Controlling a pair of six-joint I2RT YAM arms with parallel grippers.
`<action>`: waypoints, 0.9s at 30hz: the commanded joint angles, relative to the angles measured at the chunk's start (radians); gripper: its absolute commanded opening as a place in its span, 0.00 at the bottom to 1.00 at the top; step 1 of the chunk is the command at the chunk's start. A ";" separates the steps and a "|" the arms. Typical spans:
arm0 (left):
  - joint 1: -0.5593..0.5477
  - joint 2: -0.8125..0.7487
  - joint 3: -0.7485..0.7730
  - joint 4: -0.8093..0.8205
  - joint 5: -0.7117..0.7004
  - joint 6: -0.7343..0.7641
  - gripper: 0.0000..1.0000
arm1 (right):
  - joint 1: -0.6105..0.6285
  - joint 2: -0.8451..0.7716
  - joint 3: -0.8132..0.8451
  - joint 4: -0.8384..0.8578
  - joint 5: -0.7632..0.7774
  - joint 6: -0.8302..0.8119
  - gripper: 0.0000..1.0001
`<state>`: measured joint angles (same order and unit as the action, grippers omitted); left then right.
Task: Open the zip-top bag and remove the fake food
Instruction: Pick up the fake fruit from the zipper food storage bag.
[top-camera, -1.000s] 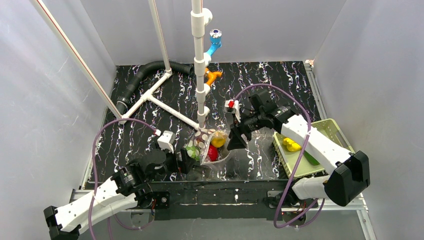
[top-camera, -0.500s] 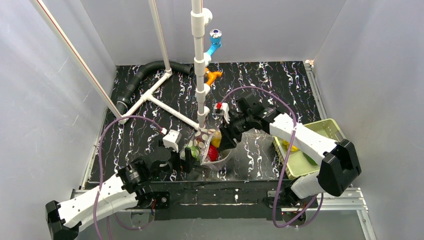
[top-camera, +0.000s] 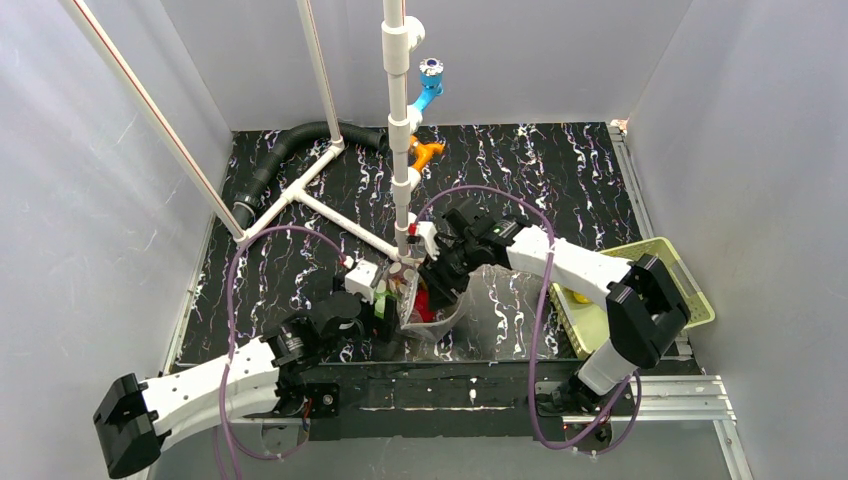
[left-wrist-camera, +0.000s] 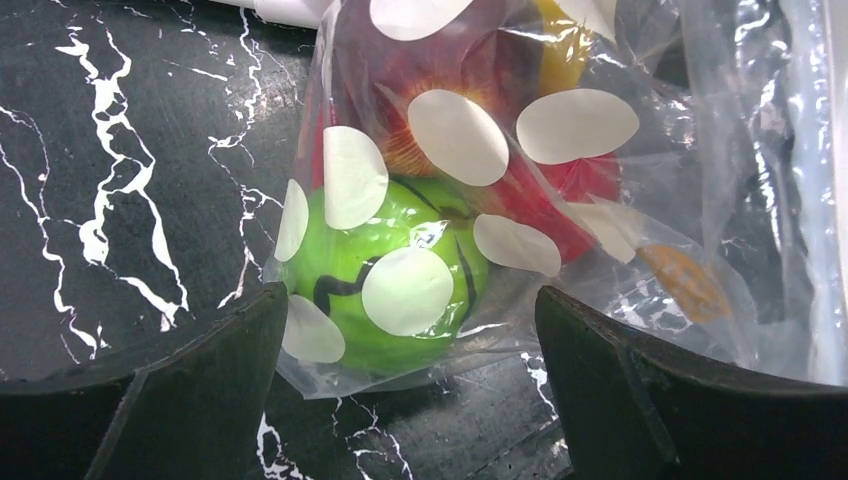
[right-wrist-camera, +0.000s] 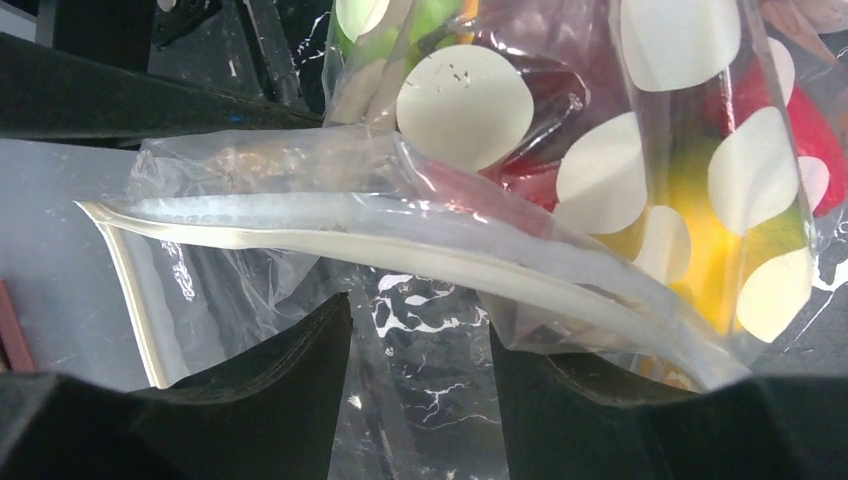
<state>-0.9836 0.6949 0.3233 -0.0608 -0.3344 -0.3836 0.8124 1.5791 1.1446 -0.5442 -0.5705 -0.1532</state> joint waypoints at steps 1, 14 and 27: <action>0.009 0.043 -0.030 0.125 -0.028 0.011 0.90 | 0.034 0.029 0.065 0.002 0.053 -0.010 0.61; 0.012 0.029 -0.150 0.269 0.108 -0.086 0.59 | 0.073 0.145 0.081 0.021 0.165 -0.045 0.72; 0.013 -0.071 -0.170 0.160 0.058 -0.160 0.54 | 0.107 0.035 -0.012 0.007 0.337 -0.164 0.85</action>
<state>-0.9707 0.6636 0.1745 0.1764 -0.2432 -0.5213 0.9150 1.6974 1.1656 -0.5385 -0.2813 -0.2607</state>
